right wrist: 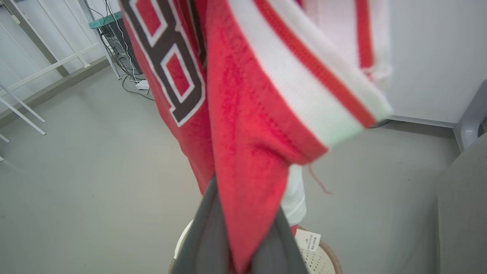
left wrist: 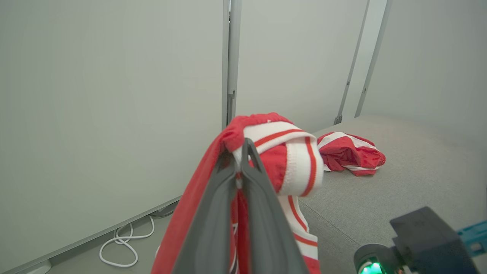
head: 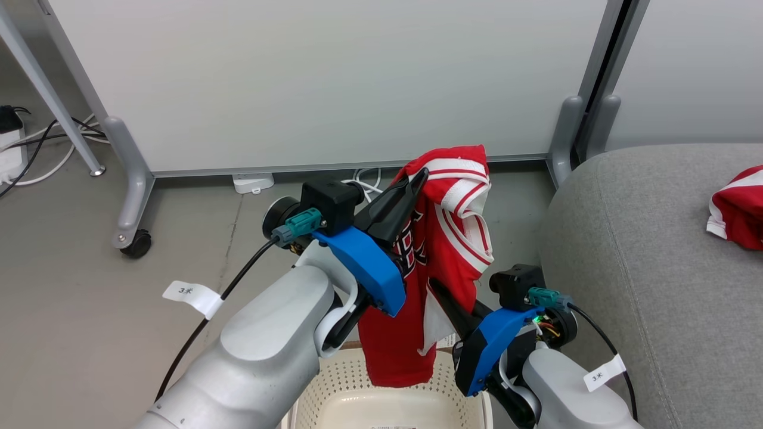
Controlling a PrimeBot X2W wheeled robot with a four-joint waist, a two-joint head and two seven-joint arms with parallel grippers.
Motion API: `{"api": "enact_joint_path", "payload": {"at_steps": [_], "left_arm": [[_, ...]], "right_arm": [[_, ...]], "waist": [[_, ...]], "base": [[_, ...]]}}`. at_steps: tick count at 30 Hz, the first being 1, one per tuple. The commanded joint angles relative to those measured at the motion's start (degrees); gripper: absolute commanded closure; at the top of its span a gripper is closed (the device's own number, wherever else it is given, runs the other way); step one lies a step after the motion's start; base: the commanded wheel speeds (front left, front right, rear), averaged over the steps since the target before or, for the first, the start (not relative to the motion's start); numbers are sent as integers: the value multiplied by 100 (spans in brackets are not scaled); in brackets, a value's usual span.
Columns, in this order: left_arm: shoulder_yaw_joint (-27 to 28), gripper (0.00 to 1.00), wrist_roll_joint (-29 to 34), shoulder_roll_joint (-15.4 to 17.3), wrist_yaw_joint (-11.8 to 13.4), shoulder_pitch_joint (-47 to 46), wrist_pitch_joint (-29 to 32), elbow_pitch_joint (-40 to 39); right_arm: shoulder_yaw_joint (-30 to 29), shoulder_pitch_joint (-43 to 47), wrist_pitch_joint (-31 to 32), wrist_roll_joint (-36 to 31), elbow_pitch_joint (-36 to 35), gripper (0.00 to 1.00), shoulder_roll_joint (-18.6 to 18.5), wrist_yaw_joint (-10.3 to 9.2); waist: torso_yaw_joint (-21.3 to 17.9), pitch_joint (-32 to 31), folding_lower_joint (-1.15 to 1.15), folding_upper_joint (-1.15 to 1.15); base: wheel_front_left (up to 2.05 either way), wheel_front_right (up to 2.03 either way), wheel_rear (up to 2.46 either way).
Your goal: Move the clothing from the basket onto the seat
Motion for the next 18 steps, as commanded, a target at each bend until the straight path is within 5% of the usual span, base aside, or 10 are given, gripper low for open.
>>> {"api": "enact_joint_path", "payload": {"at_steps": [1, 2, 3, 4, 5, 6, 18], "left_arm": [[39, 100, -18, 26, -14, 57, -38, 33], [58, 100, -26, 28, -12, 64, -38, 54], [64, 80, -55, 26, -11, 91, -37, 82], [44, 52, -75, 24, -11, 127, -11, 102], [26, 9, -94, 33, -11, 150, -3, 113], [19, 0, -107, 51, -12, 163, -6, 118], [512, 0, 19, 416, 34, 957, -33, -200]], "right_arm": [[41, -107, -53, 37, 43, 100, -11, 1], [56, -120, -63, 47, 48, 100, -11, 1], [73, -134, -62, 50, 51, 100, -11, 1], [86, -146, -77, 51, 54, 100, -11, 2], [98, -157, -90, 46, 60, 100, -11, 1], [101, -161, -104, 46, 65, 100, -11, 1], [47, -194, -197, -71, 107, 100, -11, 1]], "waist": [[-18, 1, 0, 0], [-28, 3, 0, 0], [-41, 4, 0, 0], [-55, 2, 0, 0], [-68, 0, 0, 0], [-80, 1, 0, 0], [-197, -24, 0, 0]], "base": [[0, 0, 0], [0, 0, 0], [0, 0, 0], [0, 0, 0], [0, 0, 0], [0, 0, 0], [0, 0, 0]]}}
